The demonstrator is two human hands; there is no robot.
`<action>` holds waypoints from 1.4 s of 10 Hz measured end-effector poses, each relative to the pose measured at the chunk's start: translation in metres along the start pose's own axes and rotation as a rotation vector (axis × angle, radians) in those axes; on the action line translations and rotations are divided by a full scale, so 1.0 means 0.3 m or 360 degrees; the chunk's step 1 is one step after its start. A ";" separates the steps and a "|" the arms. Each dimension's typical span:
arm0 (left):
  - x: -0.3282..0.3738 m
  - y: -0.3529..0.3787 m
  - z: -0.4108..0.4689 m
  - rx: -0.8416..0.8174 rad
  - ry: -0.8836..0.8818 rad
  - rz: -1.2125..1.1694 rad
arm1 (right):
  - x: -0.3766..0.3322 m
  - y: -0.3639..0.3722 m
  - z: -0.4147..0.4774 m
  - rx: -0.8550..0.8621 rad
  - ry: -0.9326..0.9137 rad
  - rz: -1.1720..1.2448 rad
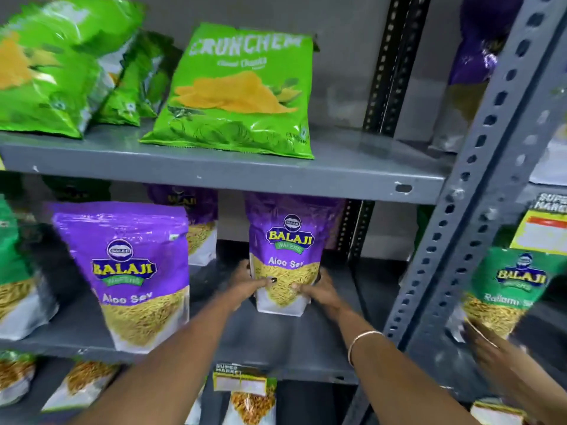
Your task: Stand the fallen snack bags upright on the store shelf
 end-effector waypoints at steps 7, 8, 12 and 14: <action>-0.021 -0.071 -0.300 -0.0148 -0.0021 0.0700 | -0.069 0.055 -0.406 0.0135 0.0257 -0.0384; -0.022 -0.073 -0.305 -0.0137 -0.0026 0.0731 | -0.078 0.064 -0.418 0.0145 0.0246 -0.0400; -0.016 -0.073 -0.302 -0.0143 -0.0024 0.0817 | -0.068 0.062 -0.411 0.0128 0.0261 -0.0327; -0.006 -0.082 -0.323 -0.0019 0.0124 0.0934 | -0.126 0.072 -0.428 0.0458 0.0097 -0.0504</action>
Point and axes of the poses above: each hand's wrist, its own z-axis towards the middle knuckle, its own y-axis out of the palm, x = y × z, the point moved 4 cm from there along z, towards the middle knuckle, and after that the axes turned 3 degrees about -z, right-handed, at the moved point
